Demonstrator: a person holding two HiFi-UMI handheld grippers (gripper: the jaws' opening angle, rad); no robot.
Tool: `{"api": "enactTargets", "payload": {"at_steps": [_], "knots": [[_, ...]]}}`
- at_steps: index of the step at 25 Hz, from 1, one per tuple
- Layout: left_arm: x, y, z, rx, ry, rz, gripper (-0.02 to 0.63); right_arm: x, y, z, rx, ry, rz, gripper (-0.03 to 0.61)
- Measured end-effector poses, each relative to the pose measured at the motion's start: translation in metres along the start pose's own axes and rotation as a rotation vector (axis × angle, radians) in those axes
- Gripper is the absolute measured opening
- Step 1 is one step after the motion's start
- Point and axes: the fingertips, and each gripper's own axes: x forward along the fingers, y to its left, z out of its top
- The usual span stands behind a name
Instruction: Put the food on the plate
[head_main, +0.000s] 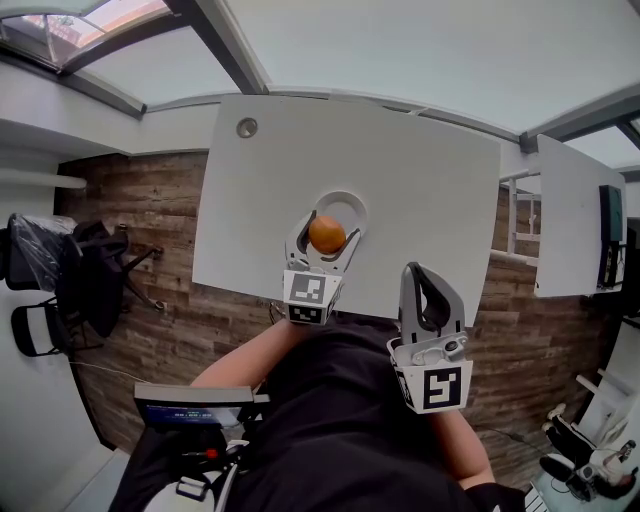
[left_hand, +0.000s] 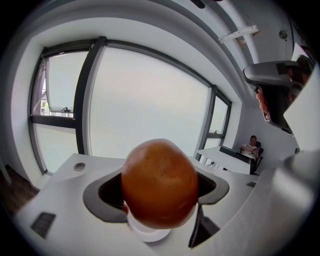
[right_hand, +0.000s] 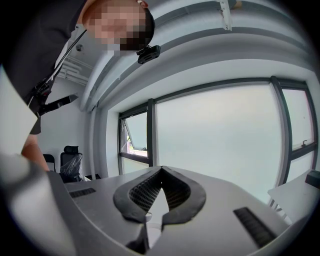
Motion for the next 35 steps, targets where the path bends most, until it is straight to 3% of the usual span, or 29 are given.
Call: {"api": "enactTargets", "payload": {"at_steps": [17, 25, 29, 35], "knots": [[0.031, 0.016, -0.027, -0.002, 0.115, -0.009, 0.353, 0.015, -0.007, -0.009, 0.010, 0.038, -0.016, -0.003], [0.041, 0.021, -0.047, 0.034, 0.152, -0.026, 0.353, 0.015, -0.008, -0.010, 0.019, 0.042, -0.037, -0.003], [0.042, 0.019, -0.048, -0.005, 0.164, -0.032, 0.353, 0.010, -0.008, -0.014, 0.017, 0.062, -0.046, -0.003], [0.050, 0.023, -0.070, 0.047, 0.188, -0.043, 0.353, 0.004, -0.005, -0.008, 0.007, 0.045, -0.071, -0.003]]}}
